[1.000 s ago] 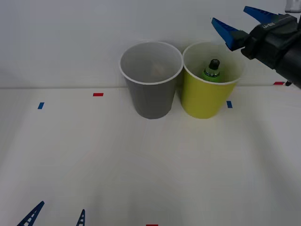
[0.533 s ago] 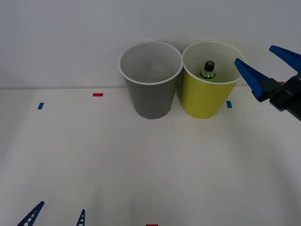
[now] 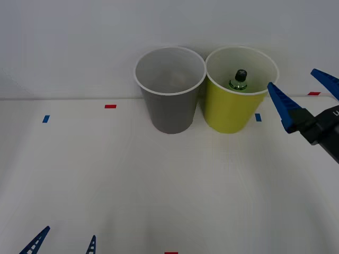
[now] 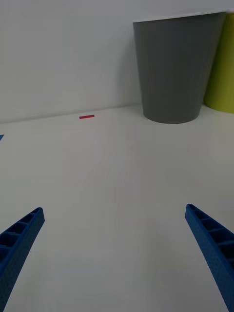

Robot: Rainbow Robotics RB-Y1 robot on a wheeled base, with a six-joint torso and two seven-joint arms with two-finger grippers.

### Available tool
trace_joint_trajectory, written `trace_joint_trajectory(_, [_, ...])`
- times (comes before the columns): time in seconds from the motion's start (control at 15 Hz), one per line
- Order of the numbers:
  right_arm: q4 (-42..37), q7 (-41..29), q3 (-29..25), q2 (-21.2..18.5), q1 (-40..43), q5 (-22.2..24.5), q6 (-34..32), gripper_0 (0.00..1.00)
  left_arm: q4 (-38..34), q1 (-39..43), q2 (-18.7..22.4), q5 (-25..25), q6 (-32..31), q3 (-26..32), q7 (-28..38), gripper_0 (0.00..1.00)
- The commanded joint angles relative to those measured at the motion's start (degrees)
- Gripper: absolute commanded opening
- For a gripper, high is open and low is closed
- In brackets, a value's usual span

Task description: Put cans in the gray bin and PET bottles in the light green bin.

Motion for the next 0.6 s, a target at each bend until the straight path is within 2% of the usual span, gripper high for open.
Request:
trace_joint_trajectory(0.07, [4.85,-0.06,8.81,0.68,2.65,8.36,-13.55,0.93,0.0,0.0,0.0,0.0,0.0,0.0,0.0,1.0])
trace_joint_trajectory(0.2, [8.28,-0.32,13.12,-0.37,4.94,12.31,-22.25,0.93,0.0,0.0,0.0,0.0,0.0,0.0,0.0,1.0])
trace_joint_trajectory(0.47, [15.22,-0.24,19.71,-1.69,9.95,14.77,-36.49,0.93,0.0,0.0,0.0,0.0,0.0,0.0,0.0,1.0])
trace_joint_trajectory(0.6, [22.6,-2.96,22.88,-1.42,9.95,20.22,-45.1,0.93,0.0,0.0,0.0,0.0,0.0,0.0,0.0,1.0])
